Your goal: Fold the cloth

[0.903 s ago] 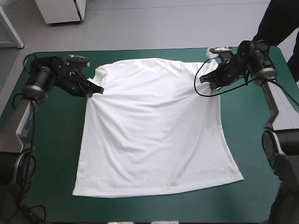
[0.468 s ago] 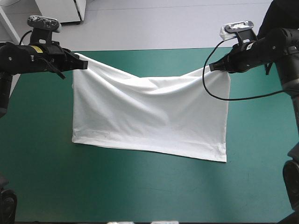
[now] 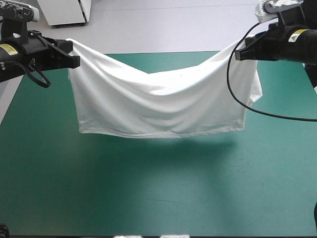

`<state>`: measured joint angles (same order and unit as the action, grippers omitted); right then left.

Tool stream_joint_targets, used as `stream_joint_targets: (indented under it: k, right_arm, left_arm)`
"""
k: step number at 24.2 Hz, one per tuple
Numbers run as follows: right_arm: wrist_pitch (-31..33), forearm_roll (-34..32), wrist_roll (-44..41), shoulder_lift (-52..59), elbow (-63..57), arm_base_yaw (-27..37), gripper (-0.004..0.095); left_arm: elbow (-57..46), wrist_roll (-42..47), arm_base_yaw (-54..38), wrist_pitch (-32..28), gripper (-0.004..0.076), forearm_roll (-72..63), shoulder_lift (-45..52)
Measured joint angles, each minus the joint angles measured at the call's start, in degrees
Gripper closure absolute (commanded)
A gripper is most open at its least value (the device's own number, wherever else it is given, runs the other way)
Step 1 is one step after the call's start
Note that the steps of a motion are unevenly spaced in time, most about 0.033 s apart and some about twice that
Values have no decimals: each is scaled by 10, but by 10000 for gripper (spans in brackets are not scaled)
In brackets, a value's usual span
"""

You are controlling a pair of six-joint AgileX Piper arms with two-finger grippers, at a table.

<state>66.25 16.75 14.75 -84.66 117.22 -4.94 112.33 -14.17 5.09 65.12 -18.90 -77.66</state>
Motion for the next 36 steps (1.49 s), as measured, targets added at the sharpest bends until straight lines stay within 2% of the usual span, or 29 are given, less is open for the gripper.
stream_joint_targets:
  k: [7,16,19,23,25,29,36]
  right_arm:
    - [-47,7,1,-16,64,0,925]
    - [-111,19,12,-151,168,1,925]
    - [-121,79,28,-226,246,28,925]
    - [-163,149,61,-297,309,71,925]
    - [-178,159,70,-323,323,82,925]
    - [-157,161,80,-371,327,84,925]
    - [-34,160,80,-415,317,84,925]
  left_arm:
    - [23,-1,0,-53,733,5,-7]
    - [51,-4,0,-198,733,5,-94]
    - [104,-4,0,-238,733,6,-159]
    - [195,-6,0,-247,733,7,-249]
    - [241,-9,0,-255,733,7,-302]
    - [273,-17,0,-244,733,3,-369]
    - [273,-11,0,-85,733,0,-399]
